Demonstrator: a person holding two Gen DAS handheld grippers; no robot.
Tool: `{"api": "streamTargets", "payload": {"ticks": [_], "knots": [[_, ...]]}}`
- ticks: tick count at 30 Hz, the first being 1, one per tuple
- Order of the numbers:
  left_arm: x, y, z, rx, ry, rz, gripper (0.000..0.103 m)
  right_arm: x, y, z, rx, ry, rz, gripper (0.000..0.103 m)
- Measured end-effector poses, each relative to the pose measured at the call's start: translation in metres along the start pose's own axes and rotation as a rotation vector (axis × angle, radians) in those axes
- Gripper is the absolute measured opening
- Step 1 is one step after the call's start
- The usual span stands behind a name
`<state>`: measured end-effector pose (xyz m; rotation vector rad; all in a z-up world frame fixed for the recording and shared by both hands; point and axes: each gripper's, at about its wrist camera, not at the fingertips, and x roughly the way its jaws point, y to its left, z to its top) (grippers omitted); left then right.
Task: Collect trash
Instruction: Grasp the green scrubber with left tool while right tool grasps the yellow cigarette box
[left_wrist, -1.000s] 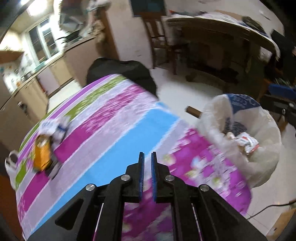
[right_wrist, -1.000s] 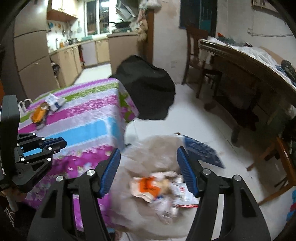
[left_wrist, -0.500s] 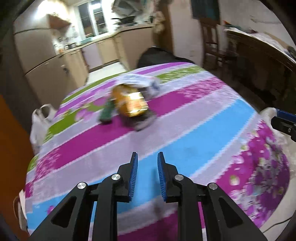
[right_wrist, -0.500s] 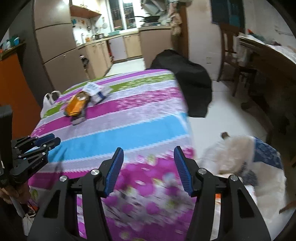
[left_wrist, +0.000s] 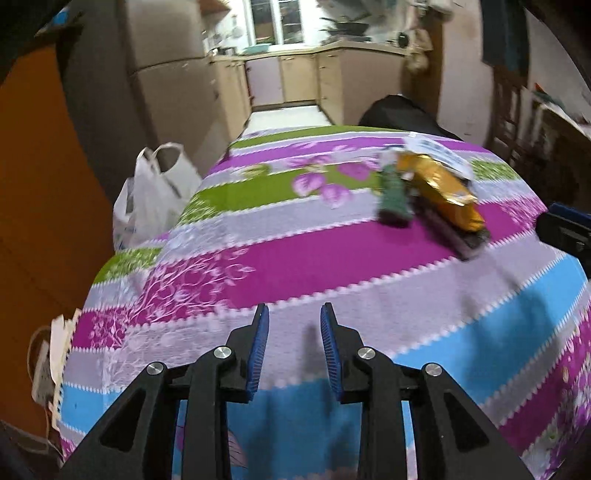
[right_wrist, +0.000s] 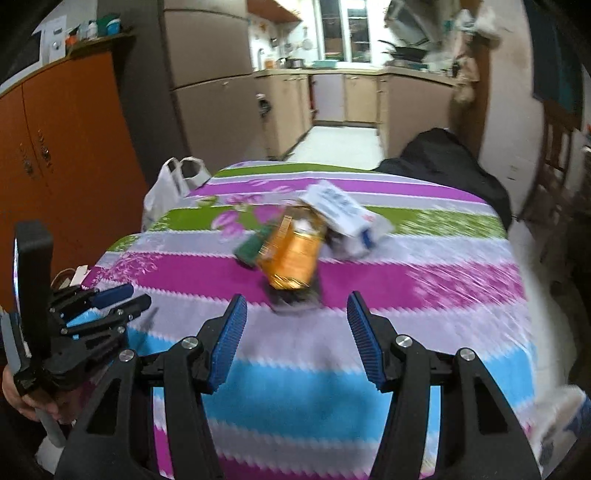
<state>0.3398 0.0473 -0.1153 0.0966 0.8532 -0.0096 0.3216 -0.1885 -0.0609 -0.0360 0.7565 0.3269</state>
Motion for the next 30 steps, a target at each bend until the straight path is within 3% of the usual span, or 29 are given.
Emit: {"api": "streamTargets", "payload": {"ticks": [5,6,7,8,9,15,19,25,30], "knots": [[0.007,0.008,0.003,-0.017,0.01,-0.007,0.03,0.051,0.017,0.019,-0.063,0.054,-0.029,0.054],[0.008,0.008,0.003,-0.02,0.011,-0.008,0.03,0.061,0.017,0.02,-0.063,0.073,-0.04,0.048],[0.008,0.008,0.003,-0.023,0.012,-0.009,0.03,0.073,0.015,0.02,-0.053,0.098,-0.051,0.035],[0.008,0.007,0.004,-0.027,0.012,-0.011,0.031,0.075,0.012,0.019,-0.047,0.098,-0.049,0.032],[0.008,0.007,0.005,-0.031,0.012,-0.013,0.031,0.075,0.011,0.018,-0.045,0.081,-0.042,0.021],[0.011,-0.005,0.016,0.0,0.002,-0.038,0.039,0.013,-0.009,0.005,0.088,-0.005,0.075,0.018],[0.022,-0.031,0.041,0.091,-0.031,-0.082,0.053,-0.043,-0.029,-0.02,0.167,-0.064,0.086,0.018],[0.062,-0.063,0.085,0.157,-0.025,-0.153,0.053,-0.085,-0.051,-0.06,0.236,-0.074,0.048,0.019],[0.098,-0.082,0.108,0.18,0.006,-0.175,0.042,-0.095,-0.061,-0.088,0.26,-0.042,0.028,0.019]]}}
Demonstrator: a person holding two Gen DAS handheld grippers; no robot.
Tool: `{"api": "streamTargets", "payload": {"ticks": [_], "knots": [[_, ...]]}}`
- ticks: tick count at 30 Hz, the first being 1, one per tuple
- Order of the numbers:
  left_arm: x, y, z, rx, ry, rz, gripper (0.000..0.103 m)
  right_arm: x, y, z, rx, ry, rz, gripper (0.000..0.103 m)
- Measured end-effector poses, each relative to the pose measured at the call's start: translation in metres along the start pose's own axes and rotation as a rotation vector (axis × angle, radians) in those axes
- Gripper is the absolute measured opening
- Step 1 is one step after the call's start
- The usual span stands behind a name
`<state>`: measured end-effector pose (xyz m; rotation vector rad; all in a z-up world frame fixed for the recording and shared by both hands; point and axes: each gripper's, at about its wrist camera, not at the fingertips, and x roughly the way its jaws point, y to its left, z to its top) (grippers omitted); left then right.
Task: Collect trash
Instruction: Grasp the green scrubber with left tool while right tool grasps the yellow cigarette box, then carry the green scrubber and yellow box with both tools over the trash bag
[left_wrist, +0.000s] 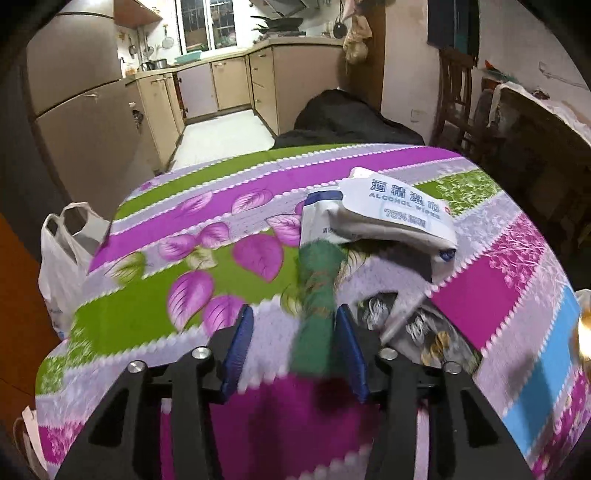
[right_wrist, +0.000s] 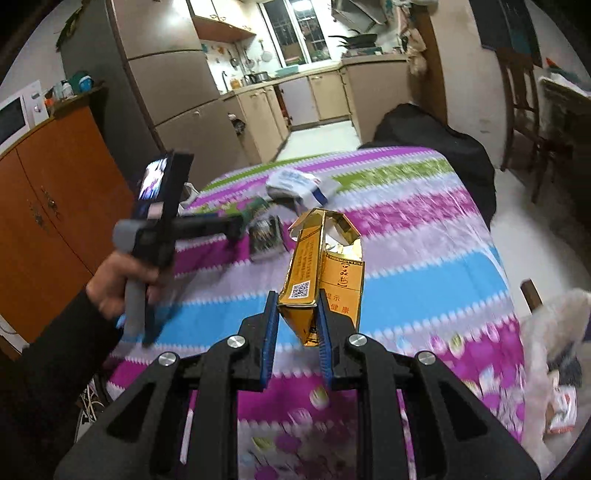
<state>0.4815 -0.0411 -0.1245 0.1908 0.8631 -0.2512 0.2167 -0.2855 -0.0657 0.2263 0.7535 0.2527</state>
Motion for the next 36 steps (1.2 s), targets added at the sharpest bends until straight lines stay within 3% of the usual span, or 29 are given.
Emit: {"api": "streamTargets", "payload": {"ticks": [1,4,6,10,13,23,29,36], "knots": [[0.008,0.0,0.003,-0.003,0.012,-0.003,0.04,-0.001,-0.003,-0.003,0.008,0.004,-0.001,0.019],[0.015,-0.005,0.005,0.001,0.0,-0.059,0.018,0.0,-0.008,-0.009,0.023,0.012,-0.012,0.019],[0.015,-0.009,0.002,0.025,-0.014,-0.056,0.015,0.0,-0.011,-0.01,0.031,0.008,-0.018,0.019],[-0.001,-0.011,-0.013,0.019,-0.026,-0.029,0.014,-0.004,-0.012,-0.007,0.028,-0.006,-0.02,0.019],[-0.034,-0.012,-0.034,0.026,-0.062,0.093,0.014,-0.006,-0.008,-0.005,0.009,-0.003,-0.021,0.019],[-0.136,-0.02,-0.087,-0.029,-0.148,0.28,0.014,-0.005,0.023,-0.013,-0.044,0.039,0.029,0.019],[-0.179,-0.036,-0.101,0.003,-0.202,0.311,0.014,-0.013,0.039,-0.021,-0.071,0.043,0.033,0.018],[-0.209,-0.068,-0.092,0.063,-0.254,0.297,0.014,-0.054,0.023,-0.007,-0.07,-0.033,-0.028,0.018]]}}
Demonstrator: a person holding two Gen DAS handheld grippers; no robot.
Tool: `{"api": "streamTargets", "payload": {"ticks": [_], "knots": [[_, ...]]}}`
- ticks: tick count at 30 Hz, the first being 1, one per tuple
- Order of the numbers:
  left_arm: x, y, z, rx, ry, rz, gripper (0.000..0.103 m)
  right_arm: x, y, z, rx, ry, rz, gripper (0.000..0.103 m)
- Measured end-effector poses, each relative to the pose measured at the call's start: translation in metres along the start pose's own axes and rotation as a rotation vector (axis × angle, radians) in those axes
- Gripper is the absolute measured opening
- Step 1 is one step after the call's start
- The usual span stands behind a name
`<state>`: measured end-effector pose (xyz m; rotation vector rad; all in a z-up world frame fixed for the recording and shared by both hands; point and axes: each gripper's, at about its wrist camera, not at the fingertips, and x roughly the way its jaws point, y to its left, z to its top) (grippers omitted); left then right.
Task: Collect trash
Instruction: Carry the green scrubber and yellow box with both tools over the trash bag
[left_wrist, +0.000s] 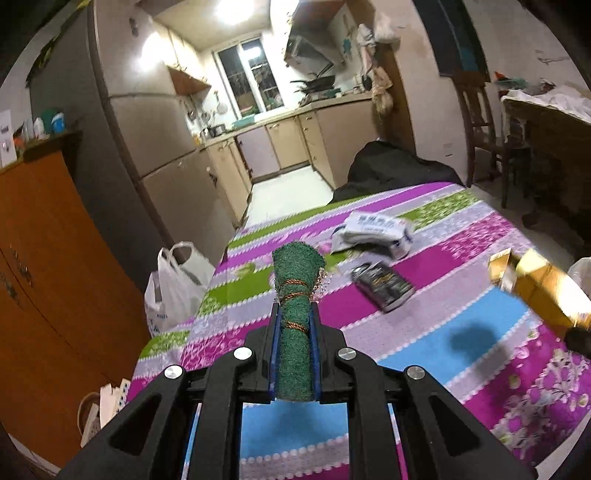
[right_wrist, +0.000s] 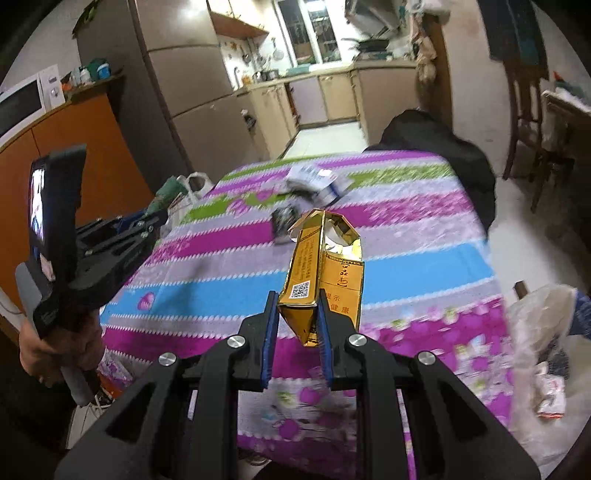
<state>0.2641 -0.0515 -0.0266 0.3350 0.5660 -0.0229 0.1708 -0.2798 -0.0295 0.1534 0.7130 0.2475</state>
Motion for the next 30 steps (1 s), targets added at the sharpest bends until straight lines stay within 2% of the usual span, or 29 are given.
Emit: {"api": "streamTargets", "payload": {"ticks": [6,13,19,26,30], "knots": [[-0.027,-0.034,0.021,0.05,-0.061,-0.048,0.014,-0.046,-0.038,0.012,-0.001,-0.062,-0.114,0.018],[-0.053,-0.091,0.047,0.124,-0.122,-0.126,0.014,-0.085,-0.086,0.01,0.033,-0.08,-0.241,0.018],[-0.07,-0.159,0.066,0.207,-0.154,-0.233,0.014,-0.123,-0.136,0.004,0.081,-0.066,-0.351,0.018],[-0.081,-0.249,0.075,0.31,-0.159,-0.355,0.014,-0.155,-0.187,-0.01,0.128,-0.008,-0.475,0.018],[-0.085,-0.298,0.077,0.365,-0.161,-0.403,0.014,-0.165,-0.21,-0.015,0.15,0.034,-0.516,0.018]]}}
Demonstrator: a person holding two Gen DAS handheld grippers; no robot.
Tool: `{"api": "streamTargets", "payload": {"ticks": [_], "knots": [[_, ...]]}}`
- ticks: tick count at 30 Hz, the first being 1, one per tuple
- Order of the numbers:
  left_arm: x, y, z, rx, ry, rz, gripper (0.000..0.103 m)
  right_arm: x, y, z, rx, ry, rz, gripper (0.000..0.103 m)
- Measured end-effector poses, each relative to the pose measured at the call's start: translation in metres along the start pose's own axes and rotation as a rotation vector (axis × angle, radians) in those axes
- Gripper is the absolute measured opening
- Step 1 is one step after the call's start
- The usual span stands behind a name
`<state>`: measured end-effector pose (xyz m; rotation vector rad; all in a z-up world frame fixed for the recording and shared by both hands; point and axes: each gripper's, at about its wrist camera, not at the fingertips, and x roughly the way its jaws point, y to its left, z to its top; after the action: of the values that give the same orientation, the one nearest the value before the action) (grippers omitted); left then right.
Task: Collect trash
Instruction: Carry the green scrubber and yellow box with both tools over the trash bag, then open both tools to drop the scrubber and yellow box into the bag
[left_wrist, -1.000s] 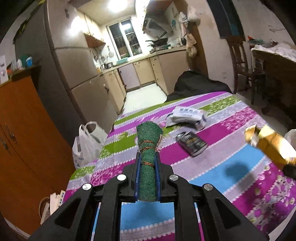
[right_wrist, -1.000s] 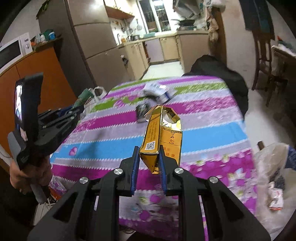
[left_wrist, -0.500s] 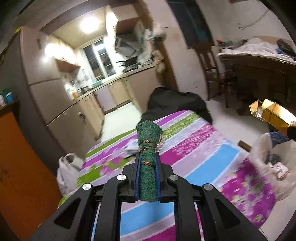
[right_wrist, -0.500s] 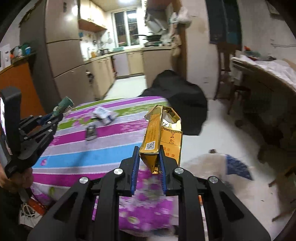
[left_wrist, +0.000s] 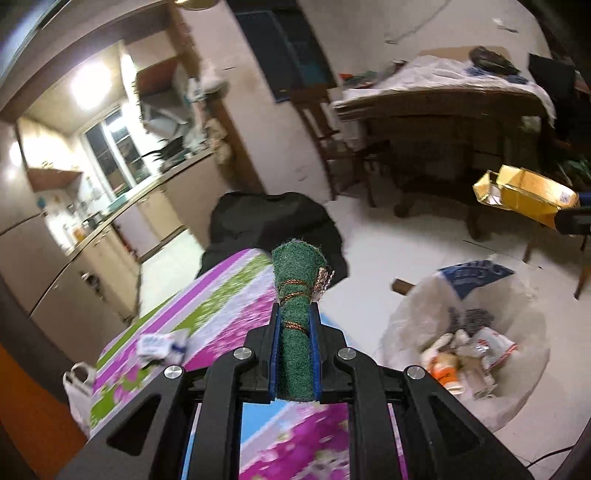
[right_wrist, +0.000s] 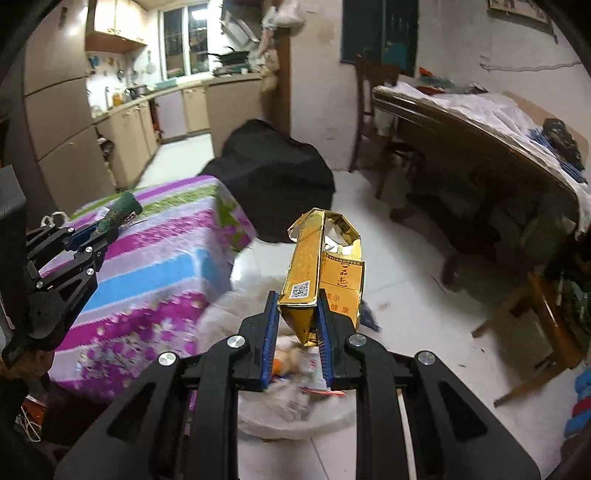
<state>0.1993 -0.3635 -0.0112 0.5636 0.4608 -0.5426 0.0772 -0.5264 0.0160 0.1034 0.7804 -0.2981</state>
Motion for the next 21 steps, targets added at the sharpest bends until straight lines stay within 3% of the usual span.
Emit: {"api": "streamTargets", "payload": {"ticks": [11,18,21], "knots": [[0.062,-0.088,0.018,0.118,0.098,-0.233,0.014,0.037,-0.04,-0.008,0.018,0.156,-0.03,0.018],[0.098,-0.102,0.003,0.129,0.212,-0.44,0.014,0.058,-0.042,-0.011,-0.006,0.244,-0.019,0.018],[0.106,-0.101,-0.003,0.118,0.243,-0.485,0.014,0.065,-0.041,-0.011,-0.005,0.265,0.002,0.019]]}}
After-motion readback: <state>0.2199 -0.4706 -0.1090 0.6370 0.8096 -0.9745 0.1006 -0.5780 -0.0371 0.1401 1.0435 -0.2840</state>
